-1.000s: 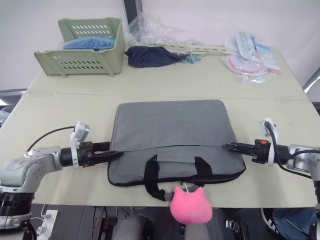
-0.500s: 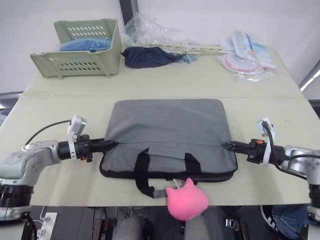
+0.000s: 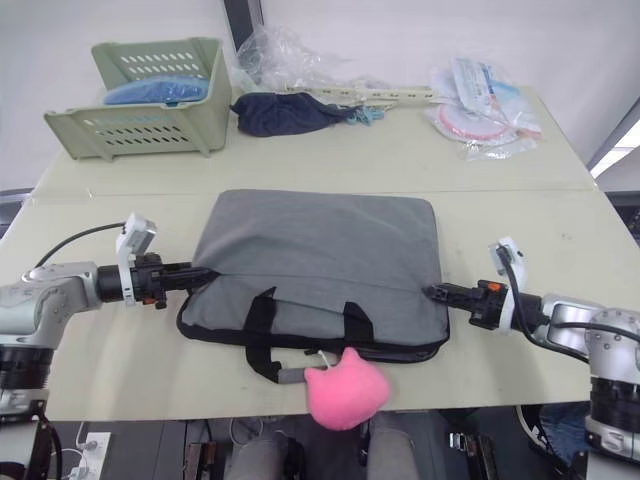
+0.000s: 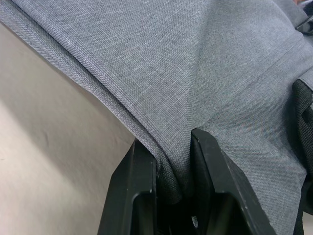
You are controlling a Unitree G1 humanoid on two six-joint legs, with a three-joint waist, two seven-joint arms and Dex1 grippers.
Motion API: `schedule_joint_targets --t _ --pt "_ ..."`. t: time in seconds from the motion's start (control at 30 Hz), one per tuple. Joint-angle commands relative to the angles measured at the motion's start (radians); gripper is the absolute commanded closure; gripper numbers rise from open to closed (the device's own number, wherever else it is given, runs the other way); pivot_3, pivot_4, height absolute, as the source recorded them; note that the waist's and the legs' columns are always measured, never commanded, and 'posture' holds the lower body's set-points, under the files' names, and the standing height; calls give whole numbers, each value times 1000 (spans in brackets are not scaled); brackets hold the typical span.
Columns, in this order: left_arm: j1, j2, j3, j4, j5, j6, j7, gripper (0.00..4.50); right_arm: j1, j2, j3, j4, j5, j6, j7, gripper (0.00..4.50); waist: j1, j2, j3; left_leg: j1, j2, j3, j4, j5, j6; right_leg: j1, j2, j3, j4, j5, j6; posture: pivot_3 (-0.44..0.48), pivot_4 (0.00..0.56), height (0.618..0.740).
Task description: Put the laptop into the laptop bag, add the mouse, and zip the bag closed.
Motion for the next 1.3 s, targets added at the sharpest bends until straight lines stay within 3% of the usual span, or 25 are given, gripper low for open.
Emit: schedule_joint_targets --t 0.03,0.4,0.43,0.47,0.67,0.7,0.73,0.93,1.07,1.3 --pt "14 22 10 -14 1 2 -9 3995 -15 27 -8 -89 89 23 8 4402 -3 0 0 0 0 0 0 0 0 0 0 0 0 0 0 0 150 740" --pt "72 46 10 -53 6 15 -10 3995 -16 21 3 -62 53 -6 2 4402 -16 0 0 -1 0 1 -1 0 0 -3 0 1 1 0 -1 0 150 740" --pt "79 50 11 -58 10 3 -14 3995 -14 16 2 -60 49 -13 6 3376 -17 0 0 0 0 1 -1 0 0 -3 0 1 1 0 -1 0 150 740" --pt "84 54 16 -55 14 -5 -14 3545 -12 9 -1 -56 41 -24 8 3114 -17 0 0 -1 0 1 -1 0 0 -3 0 1 1 0 -1 0 150 740" --pt "121 132 75 7 25 -45 -41 857 -10 -68 -87 -13 18 -80 15 222 -16 0 0 -1 0 2 0 0 0 -4 -1 2 2 0 -1 0 150 740" --pt "133 148 91 14 17 -50 -54 447 2 -91 -100 -7 3 -107 25 0 -16 0 0 -2 0 3 -1 0 0 -6 -1 2 2 0 -1 0 150 740" --pt "144 165 106 20 10 -52 -68 125 18 -117 -114 -5 -5 -129 42 0 -16 0 0 -3 0 3 0 0 0 -7 -1 2 3 0 -1 0 150 740" --pt "82 209 192 88 -20 -152 -144 125 58 -251 -186 -53 4 -189 137 0 -11 0 0 -6 -1 3 1 0 0 -9 -1 2 3 0 -1 0 150 740" --pt "9 199 147 70 -13 -229 -225 125 94 -321 -143 -195 -33 -303 219 0 -7 0 0 -5 -1 4 1 0 0 -9 -1 2 3 0 -1 0 150 740" --pt "-158 -16 -59 -15 48 -413 -268 125 276 -279 17 -599 -114 -549 305 0 16 -2 0 -6 -2 3 3 0 -1 -9 -1 2 3 0 -1 0 150 740"
